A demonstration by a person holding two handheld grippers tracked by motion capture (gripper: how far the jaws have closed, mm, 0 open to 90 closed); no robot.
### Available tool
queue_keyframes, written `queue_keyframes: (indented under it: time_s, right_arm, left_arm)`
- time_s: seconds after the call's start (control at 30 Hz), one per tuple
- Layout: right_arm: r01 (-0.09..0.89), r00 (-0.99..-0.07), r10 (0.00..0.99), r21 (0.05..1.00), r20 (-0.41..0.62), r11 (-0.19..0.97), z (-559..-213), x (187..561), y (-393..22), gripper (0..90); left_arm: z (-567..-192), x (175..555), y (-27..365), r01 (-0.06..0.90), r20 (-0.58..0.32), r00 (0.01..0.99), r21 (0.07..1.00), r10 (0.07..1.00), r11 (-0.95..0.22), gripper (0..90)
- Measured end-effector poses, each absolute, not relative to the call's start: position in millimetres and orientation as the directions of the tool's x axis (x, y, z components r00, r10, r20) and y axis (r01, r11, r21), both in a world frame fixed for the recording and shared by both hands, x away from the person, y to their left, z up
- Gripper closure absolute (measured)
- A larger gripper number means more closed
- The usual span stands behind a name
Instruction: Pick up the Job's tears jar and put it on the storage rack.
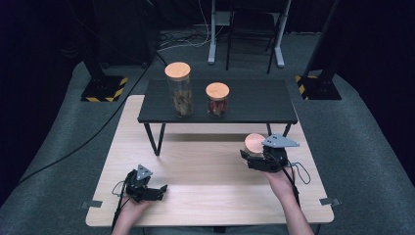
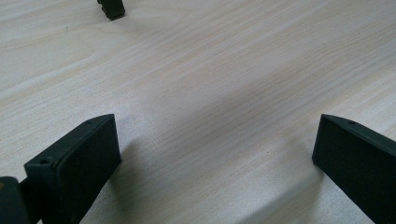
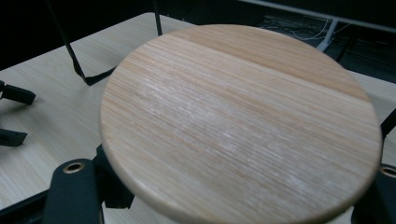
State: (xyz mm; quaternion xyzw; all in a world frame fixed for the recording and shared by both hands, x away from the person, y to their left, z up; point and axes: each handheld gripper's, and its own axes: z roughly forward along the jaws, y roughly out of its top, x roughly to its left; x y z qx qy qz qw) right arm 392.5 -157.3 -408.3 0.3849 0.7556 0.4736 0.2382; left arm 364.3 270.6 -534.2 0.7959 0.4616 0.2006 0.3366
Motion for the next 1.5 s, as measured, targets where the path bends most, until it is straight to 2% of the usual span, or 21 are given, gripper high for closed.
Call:
queue_keyframes:
  time_s: [0.43,1.5]
  right_arm:
    - [0.340,-0.589,0.808,0.901,-0.020,0.270,-371.1,399.7,-156.1,25.0]
    - [0.318,-0.591,0.806,0.909,-0.033,0.270,-314.3,422.2,-140.9,25.0]
  left_arm:
    - [-534.1,364.3,270.7,0.600,0.009,0.494,0.721,0.869,-0.348,0.4]
    - [-534.1,364.3,270.7,0.600,0.008,0.494,0.721,0.870,-0.348,0.4]
